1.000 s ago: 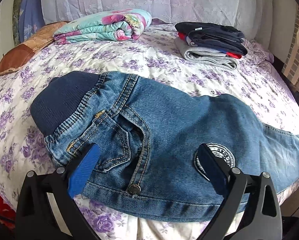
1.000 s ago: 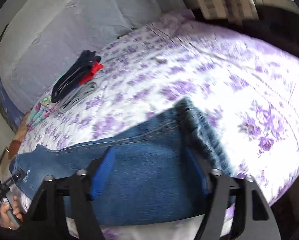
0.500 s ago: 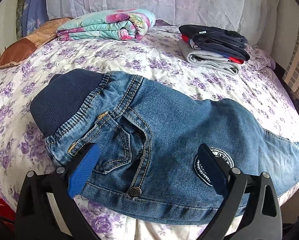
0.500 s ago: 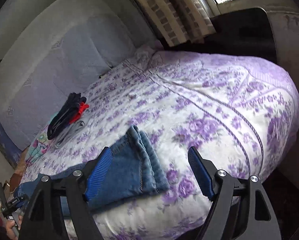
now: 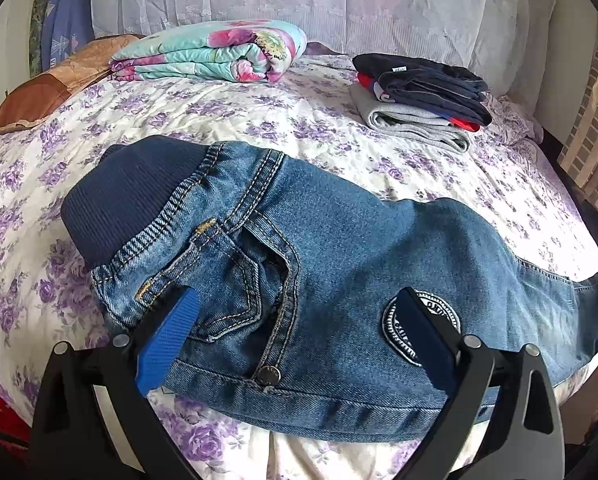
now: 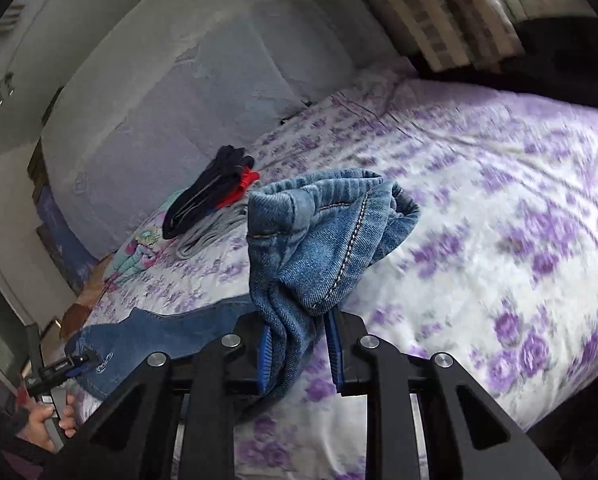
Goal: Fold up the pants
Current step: 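Lift the leg hems with the right gripper and fold them over toward the waistband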
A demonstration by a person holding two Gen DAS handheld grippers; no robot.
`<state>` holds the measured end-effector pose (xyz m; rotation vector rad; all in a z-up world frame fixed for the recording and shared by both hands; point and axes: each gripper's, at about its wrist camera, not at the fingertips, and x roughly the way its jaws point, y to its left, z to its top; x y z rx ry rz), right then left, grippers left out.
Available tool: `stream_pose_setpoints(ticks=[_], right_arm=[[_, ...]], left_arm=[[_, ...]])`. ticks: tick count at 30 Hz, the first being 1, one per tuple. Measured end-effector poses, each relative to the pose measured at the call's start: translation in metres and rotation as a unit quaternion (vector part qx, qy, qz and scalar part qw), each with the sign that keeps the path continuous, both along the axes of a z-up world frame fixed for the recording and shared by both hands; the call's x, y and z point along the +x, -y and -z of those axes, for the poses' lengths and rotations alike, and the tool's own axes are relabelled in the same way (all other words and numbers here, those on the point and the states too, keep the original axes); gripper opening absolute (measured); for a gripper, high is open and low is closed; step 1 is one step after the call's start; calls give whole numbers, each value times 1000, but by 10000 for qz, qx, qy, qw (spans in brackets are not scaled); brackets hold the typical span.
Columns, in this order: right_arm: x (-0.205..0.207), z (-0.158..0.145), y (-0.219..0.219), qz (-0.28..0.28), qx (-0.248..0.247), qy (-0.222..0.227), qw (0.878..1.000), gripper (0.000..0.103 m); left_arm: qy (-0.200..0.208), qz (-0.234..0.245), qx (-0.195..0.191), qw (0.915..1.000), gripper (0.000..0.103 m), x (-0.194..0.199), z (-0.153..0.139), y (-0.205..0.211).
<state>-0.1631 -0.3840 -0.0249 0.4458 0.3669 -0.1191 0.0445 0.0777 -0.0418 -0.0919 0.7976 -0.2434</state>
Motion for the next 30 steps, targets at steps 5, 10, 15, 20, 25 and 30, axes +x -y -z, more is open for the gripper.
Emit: stream_pose_setpoints(ticks=[5,10,15,20,25,30], right_arm=[[52,-59,-113,-1627,-1251,148,9786,23],[134,2,-219,-2926,-1789,-1295,9304,41],[130,24,-252,-3157,-2244,-1360,9119,63],[115,-12,-228,-3282,-1690,-686,9268,67],[132,-28,-197,-2833,-1062,-341,9525,70],[184,-2,-167,-2215,-334,-1218,9669,74]], left_arm=[[-57,1,-376,9993,96,-4,-6,-12],[-139,-89,-861,9962,96,-15,-10,-35],[-204,-89,-1031,9944,96,-31,-14,-50],[-223,-151,-1401,9898,96,-42,-18,-69],[-347,-604,-1852,9802,97,-42,-8,-94],[-584,-846,-2357,9664,97,-27,11,-104]])
